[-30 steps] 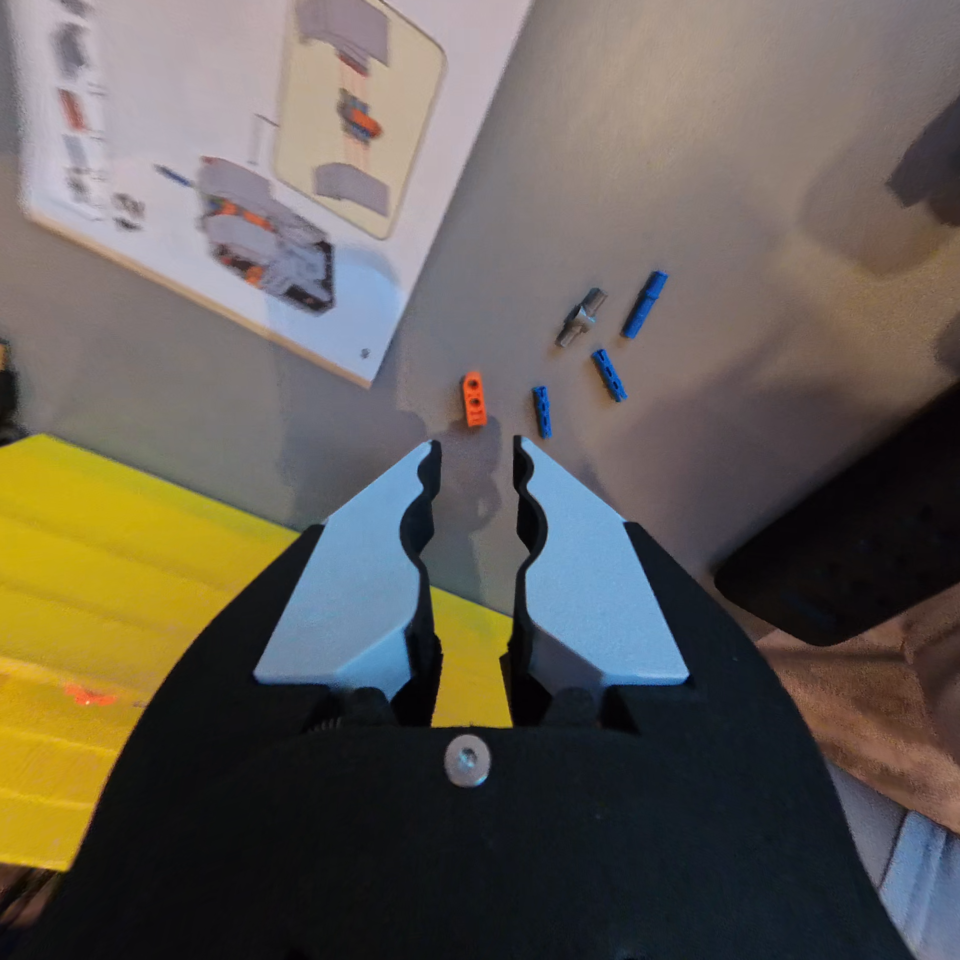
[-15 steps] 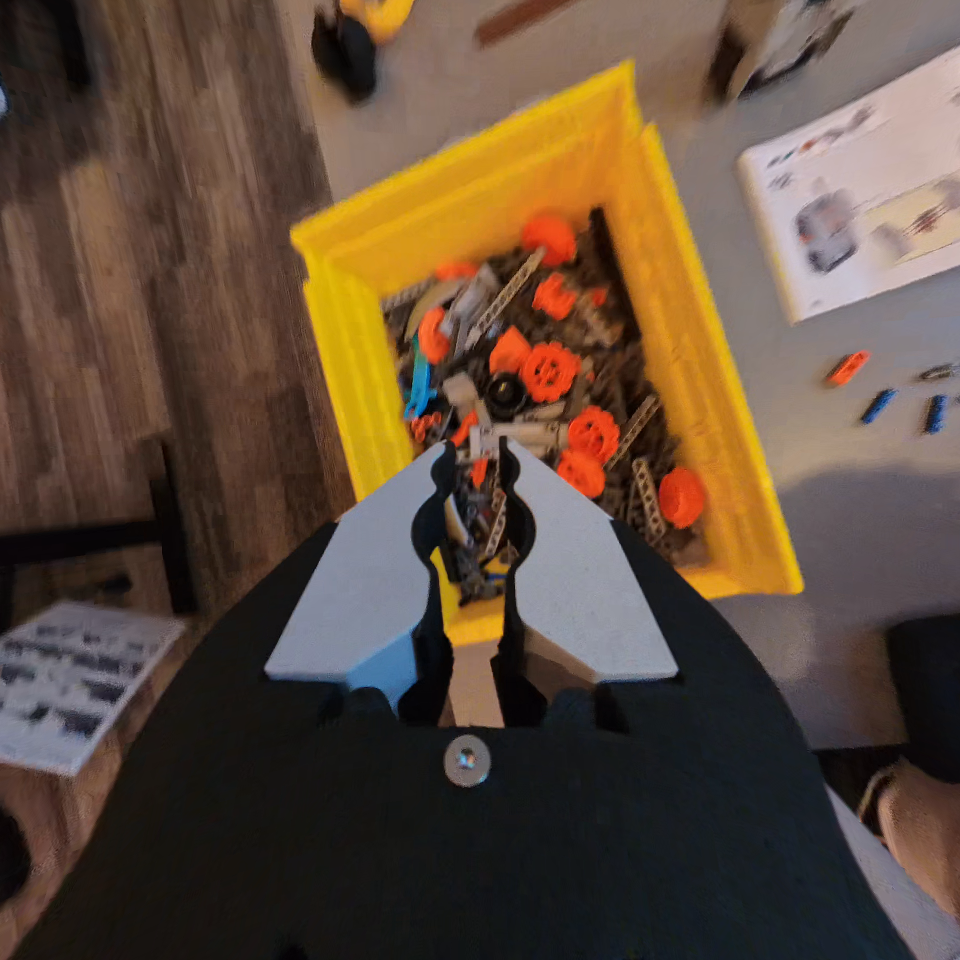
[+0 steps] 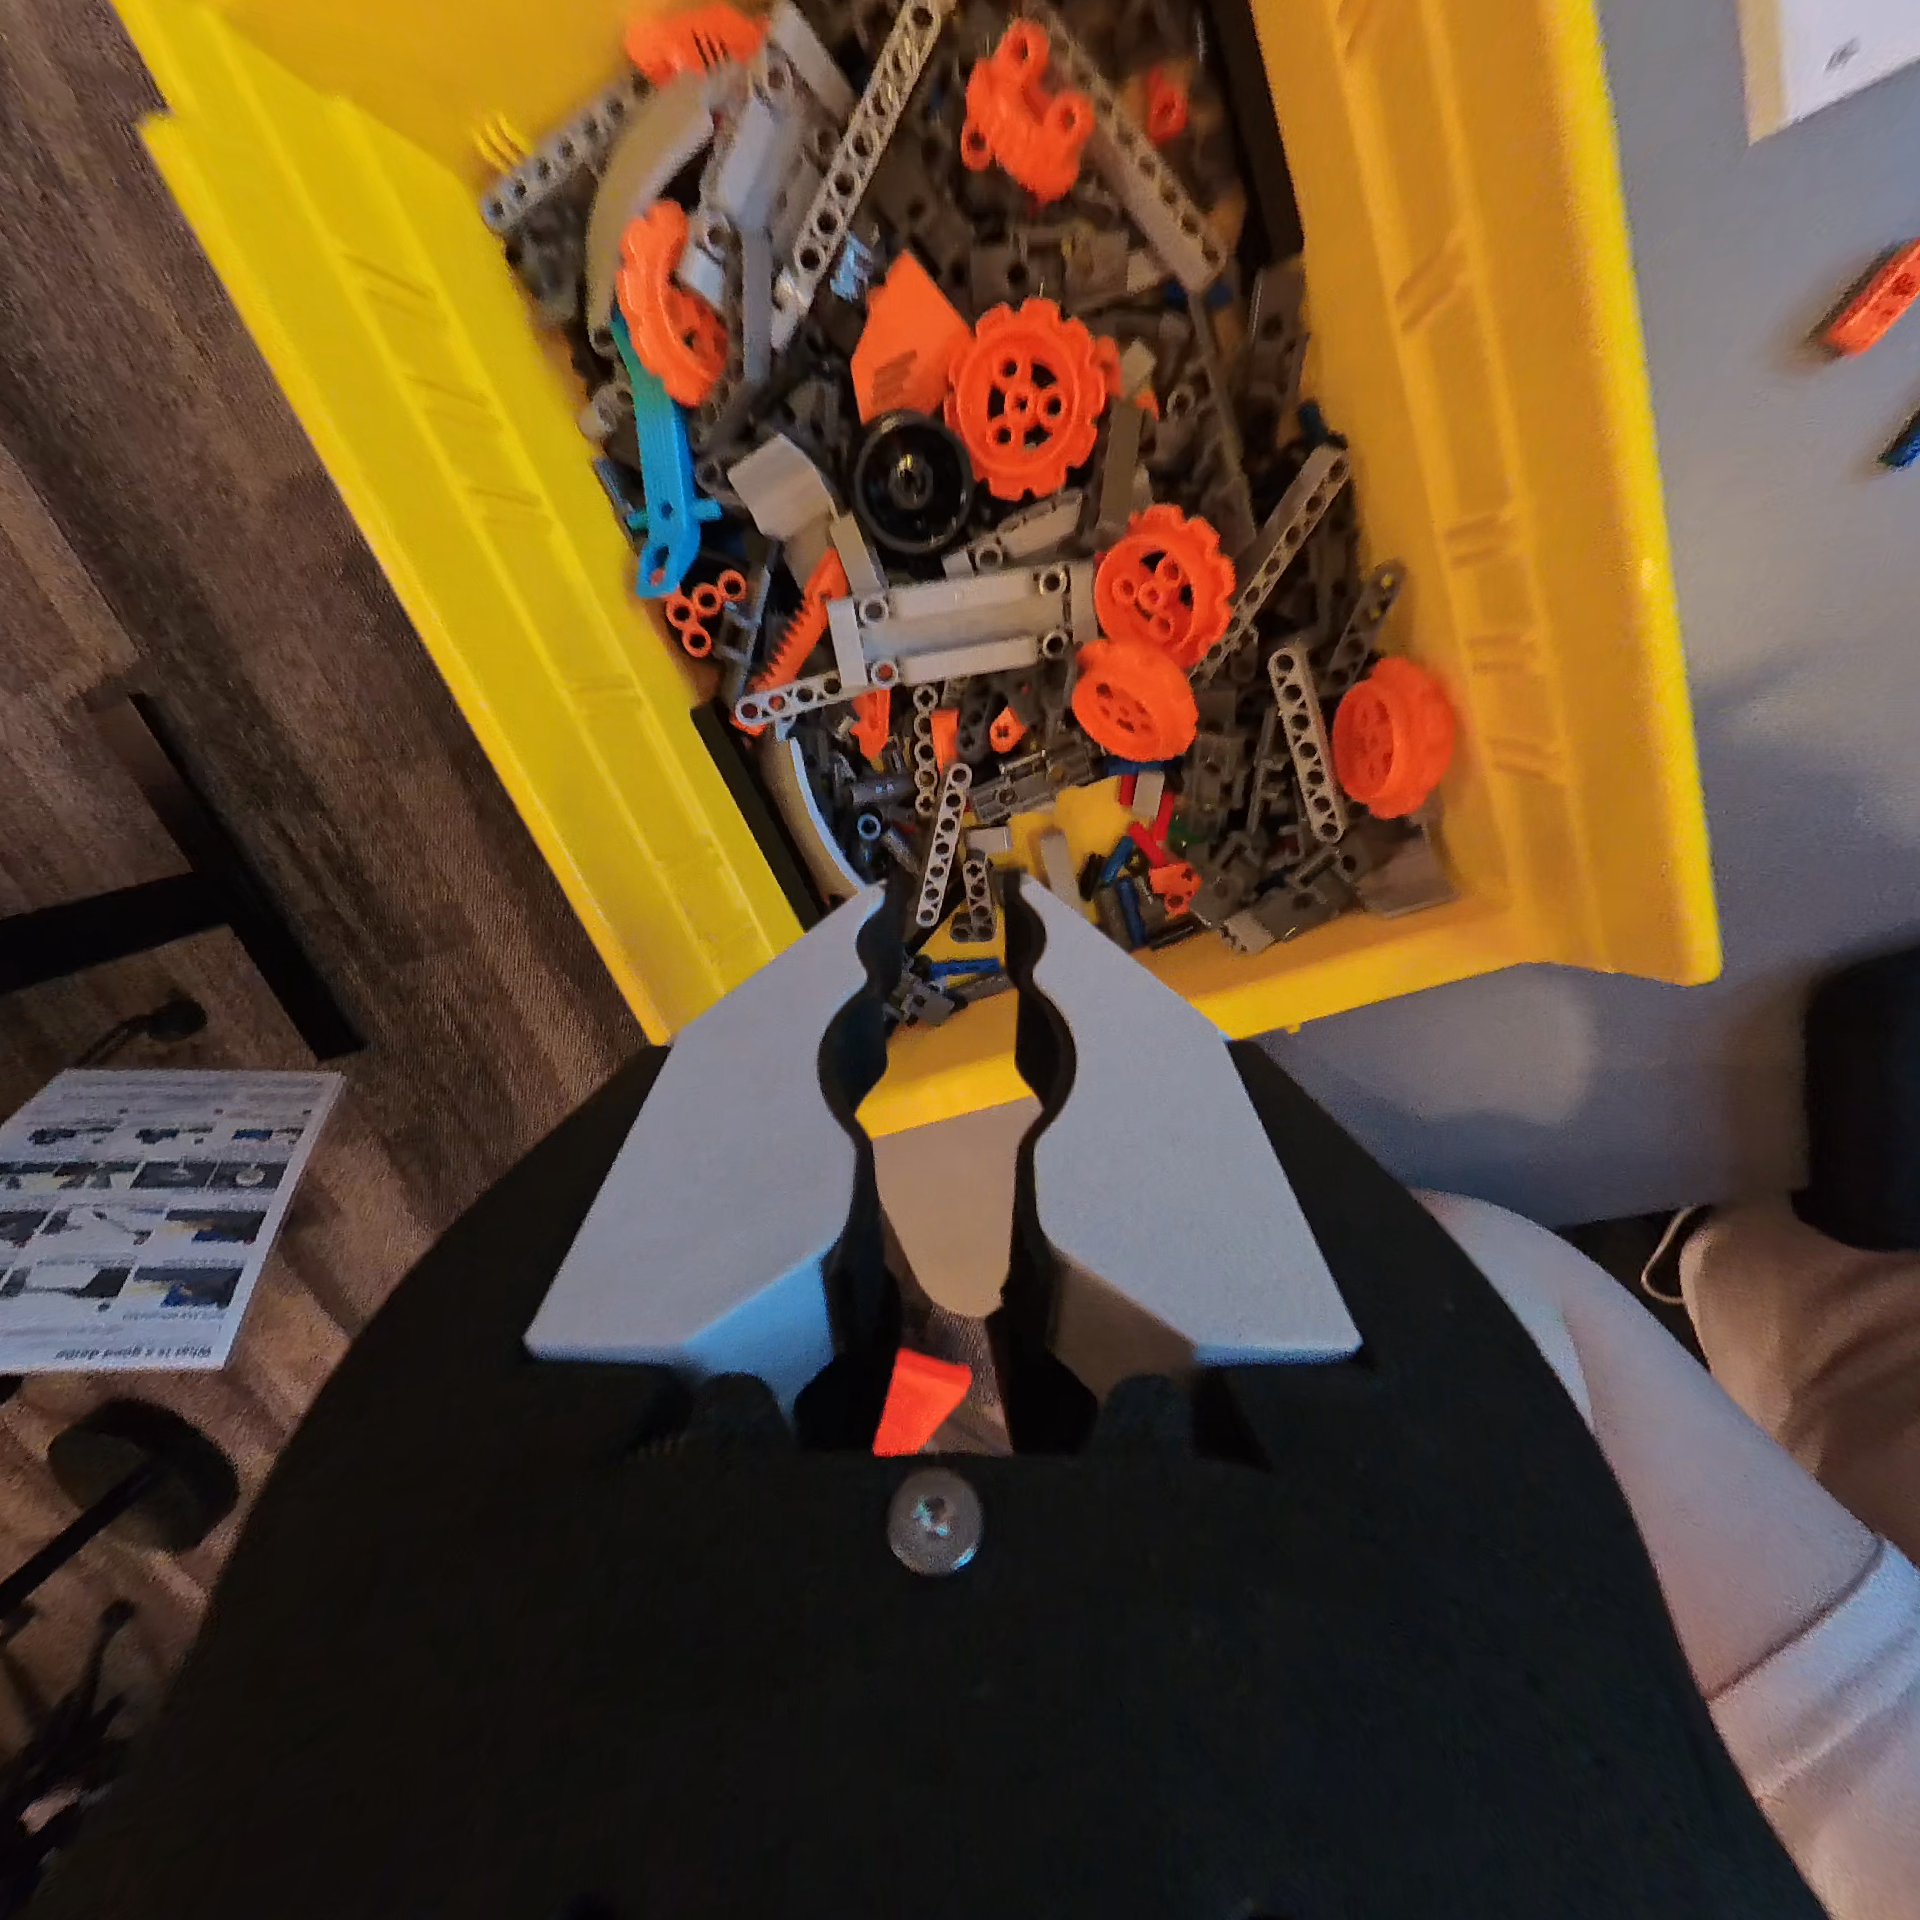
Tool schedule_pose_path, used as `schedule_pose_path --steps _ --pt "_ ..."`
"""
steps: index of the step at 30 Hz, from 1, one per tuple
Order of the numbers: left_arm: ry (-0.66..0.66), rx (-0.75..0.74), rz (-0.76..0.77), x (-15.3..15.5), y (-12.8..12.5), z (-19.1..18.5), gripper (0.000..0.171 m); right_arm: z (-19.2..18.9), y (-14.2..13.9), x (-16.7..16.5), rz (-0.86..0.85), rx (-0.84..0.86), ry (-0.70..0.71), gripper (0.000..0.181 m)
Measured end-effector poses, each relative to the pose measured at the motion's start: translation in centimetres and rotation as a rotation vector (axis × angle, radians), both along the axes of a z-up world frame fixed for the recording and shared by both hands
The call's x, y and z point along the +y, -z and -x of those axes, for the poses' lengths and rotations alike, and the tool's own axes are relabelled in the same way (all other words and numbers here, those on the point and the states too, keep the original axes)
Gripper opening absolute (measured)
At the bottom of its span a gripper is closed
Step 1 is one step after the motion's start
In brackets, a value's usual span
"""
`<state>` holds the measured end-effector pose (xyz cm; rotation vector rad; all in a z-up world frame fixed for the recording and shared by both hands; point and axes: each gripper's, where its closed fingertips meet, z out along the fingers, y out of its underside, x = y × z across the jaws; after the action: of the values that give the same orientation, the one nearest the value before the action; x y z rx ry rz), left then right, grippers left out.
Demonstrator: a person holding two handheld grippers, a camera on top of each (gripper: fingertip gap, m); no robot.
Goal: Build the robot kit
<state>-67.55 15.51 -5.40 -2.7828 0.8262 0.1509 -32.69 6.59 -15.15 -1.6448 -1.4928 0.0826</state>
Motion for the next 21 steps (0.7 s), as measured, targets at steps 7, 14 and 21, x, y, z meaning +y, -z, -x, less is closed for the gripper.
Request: schedule_pose_path --steps 7,14,21 --pt "-0.009 0.008 0.092 0.8 2.0 0.4 0.017 -0.6 0.3 0.6 0.025 -0.002 0.052 0.011" --pt "-0.166 0.063 0.213 0.3 4.0 3.2 0.019 -1.1 0.5 1.0 0.077 0.027 0.098 0.011" --pt "-0.236 0.06 0.268 0.9 5.5 4.6 0.018 -0.9 0.5 0.9 0.078 0.025 0.091 0.011"
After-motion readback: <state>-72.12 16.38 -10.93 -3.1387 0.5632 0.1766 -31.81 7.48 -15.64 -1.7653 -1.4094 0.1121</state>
